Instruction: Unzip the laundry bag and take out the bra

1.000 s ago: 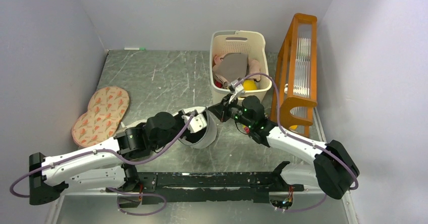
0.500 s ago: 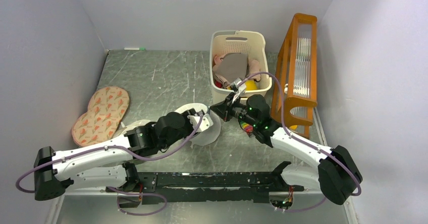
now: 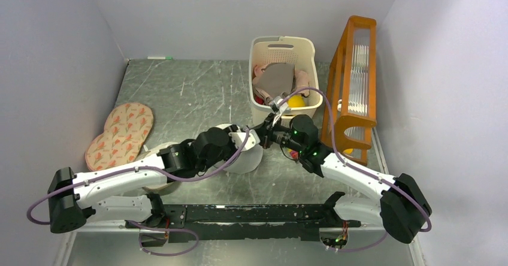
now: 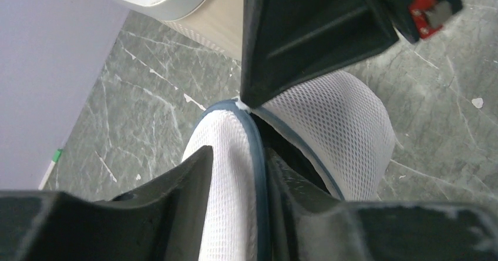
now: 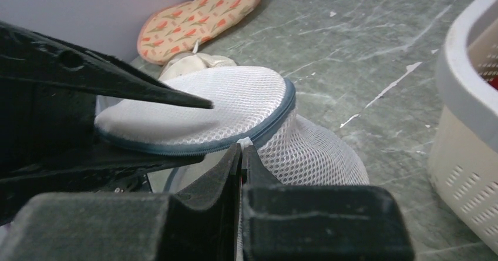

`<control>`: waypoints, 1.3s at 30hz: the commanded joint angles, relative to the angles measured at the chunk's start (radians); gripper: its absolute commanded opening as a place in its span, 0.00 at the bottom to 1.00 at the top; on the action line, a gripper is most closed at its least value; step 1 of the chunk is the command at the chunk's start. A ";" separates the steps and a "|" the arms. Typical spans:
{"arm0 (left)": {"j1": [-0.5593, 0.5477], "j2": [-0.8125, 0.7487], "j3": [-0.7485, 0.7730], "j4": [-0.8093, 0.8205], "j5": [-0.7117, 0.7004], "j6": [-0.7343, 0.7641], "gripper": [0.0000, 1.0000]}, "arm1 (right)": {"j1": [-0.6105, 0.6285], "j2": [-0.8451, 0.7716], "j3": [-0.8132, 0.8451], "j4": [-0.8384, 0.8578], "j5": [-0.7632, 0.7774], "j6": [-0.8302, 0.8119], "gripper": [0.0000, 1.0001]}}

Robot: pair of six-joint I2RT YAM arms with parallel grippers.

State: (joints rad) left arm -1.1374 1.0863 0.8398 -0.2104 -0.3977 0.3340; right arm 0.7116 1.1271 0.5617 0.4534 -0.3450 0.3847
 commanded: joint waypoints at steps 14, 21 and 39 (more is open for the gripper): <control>0.015 -0.178 -0.009 0.034 0.104 0.045 0.07 | 0.034 -0.016 0.027 -0.047 0.047 -0.068 0.00; 0.016 -0.276 -0.027 0.030 0.249 0.083 0.07 | 0.025 0.024 0.078 -0.101 0.013 -0.129 0.00; 0.015 -0.308 0.008 -0.001 0.246 0.011 0.07 | -0.068 0.284 0.312 -0.218 -0.311 -0.194 0.00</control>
State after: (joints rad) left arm -1.1213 0.7719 0.8101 -0.2443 -0.1238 0.4026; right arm 0.6601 1.3598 0.8097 0.2928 -0.5774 0.2073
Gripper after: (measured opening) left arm 0.090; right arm 0.006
